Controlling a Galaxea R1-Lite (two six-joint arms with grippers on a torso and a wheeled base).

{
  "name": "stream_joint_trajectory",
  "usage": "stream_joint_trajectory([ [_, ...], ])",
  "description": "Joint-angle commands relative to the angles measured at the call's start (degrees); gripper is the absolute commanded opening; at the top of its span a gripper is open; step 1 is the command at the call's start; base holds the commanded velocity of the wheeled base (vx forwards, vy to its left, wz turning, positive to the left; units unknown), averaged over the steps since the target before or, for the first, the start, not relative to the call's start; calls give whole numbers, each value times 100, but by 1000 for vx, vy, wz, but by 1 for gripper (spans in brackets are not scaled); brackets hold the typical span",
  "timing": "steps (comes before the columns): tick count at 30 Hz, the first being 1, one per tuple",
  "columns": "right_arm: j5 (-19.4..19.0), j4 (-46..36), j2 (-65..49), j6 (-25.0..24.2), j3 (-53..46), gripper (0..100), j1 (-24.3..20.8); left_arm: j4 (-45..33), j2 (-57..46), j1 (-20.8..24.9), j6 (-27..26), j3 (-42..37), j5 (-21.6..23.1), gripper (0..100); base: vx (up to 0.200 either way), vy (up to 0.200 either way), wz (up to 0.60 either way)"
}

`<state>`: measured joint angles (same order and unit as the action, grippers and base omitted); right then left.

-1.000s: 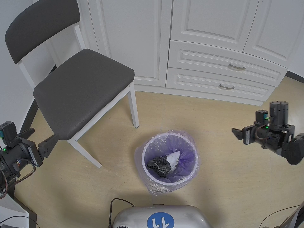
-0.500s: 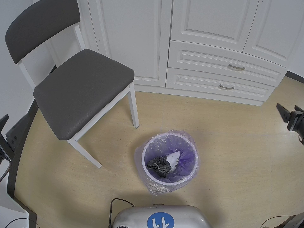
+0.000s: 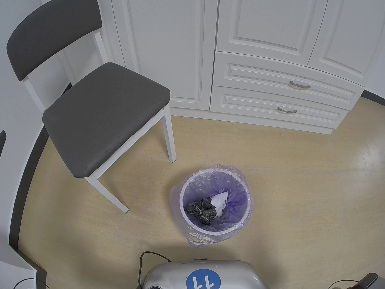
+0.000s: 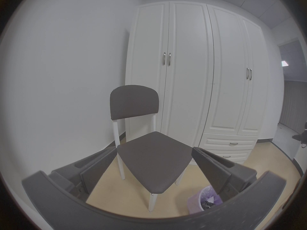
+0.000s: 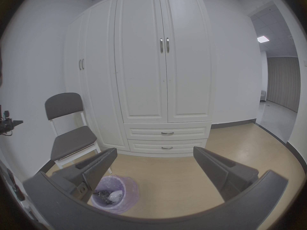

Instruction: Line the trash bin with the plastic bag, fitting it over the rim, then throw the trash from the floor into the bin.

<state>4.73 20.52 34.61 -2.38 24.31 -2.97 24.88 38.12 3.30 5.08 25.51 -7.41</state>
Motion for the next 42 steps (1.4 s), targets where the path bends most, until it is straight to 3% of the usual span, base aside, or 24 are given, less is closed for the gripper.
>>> stream_joint_trajectory([
  [1, 37, -1384, -2143, 9, 100, 100, -89, -730, -727, -137, -7, 314, -23, 100, 0, 0, 0],
  [8, 46, -2052, -2854, 18, 92, 100, 78, -1258, -999, -137, -16, 595, -23, 100, 0, 0, 0],
  [13, -77, -2465, -3373, 27, 21, 100, 262, -2242, -1597, -137, -43, 991, -23, 100, 0, 0, 0],
  [18, -271, -2351, -3461, 36, -277, 100, 289, -2699, -2037, -128, -43, 991, -15, 100, 0, 0, 0],
  [27, -280, -1428, -3461, 53, -849, 100, 289, -3015, -2775, -137, -51, 542, -15, 100, 0, 0, 0],
  [34, -280, -461, -3461, 150, -1323, 100, 280, -3200, -3689, -304, -280, -293, -15, 100, 0, 0, 0],
  [38, -280, 146, -3461, 299, -1728, 100, 289, -3033, -3803, -322, -684, -741, -103, 100, 0, 0, 0],
  [42, -288, 1033, -3461, 475, -2378, 100, 289, -2479, -3803, -322, -710, -1268, -349, 100, 0, 0, 0],
])
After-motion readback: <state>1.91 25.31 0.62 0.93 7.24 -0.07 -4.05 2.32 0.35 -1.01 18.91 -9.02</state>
